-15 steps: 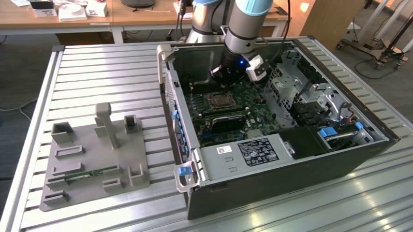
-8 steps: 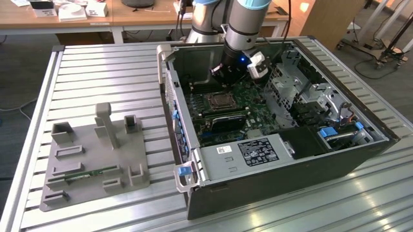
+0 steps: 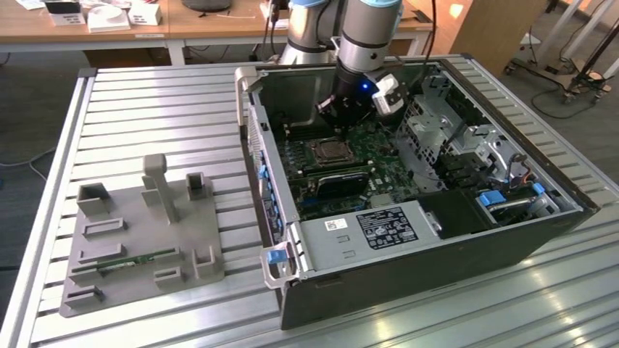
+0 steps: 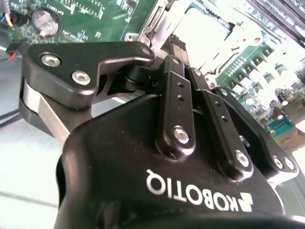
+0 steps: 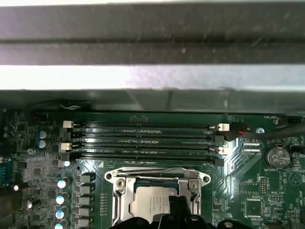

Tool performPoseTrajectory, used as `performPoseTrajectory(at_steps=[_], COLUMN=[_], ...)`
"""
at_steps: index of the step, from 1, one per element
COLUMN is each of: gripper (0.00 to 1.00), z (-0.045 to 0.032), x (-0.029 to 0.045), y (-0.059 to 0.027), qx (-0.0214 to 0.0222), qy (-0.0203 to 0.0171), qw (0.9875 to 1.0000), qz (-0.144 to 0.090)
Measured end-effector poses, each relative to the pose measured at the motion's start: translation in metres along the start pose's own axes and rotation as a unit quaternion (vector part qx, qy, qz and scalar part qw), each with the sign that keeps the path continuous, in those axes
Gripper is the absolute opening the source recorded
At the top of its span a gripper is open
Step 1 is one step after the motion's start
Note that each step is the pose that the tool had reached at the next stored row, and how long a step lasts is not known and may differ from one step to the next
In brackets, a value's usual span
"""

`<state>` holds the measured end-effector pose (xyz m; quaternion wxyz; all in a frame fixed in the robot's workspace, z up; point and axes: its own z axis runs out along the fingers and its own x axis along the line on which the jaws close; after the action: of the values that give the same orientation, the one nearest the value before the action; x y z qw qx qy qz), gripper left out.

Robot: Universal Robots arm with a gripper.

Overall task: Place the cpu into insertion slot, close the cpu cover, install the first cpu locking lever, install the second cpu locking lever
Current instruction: 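Install the second cpu locking lever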

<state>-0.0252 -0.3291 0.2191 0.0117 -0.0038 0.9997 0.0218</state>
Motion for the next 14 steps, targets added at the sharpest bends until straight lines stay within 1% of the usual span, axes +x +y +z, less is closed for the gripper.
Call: performPoseTrajectory(at_steps=[2,4,7,14], gripper=[0.1,0.1,0.1,0.1], z=[-0.0041,-0.0072,-0.0084,-0.0093], x=[-0.0001,-0.0002,-0.0002,-0.0001], y=[0.0002,0.0003,-0.0009,-0.0169], qx=[0.0,0.001,0.0016,0.0016], qy=[0.0,0.0,-0.0001,0.0], qw=[1.0,1.0,1.0,1.0], qz=[0.0,0.0,0.0,0.0])
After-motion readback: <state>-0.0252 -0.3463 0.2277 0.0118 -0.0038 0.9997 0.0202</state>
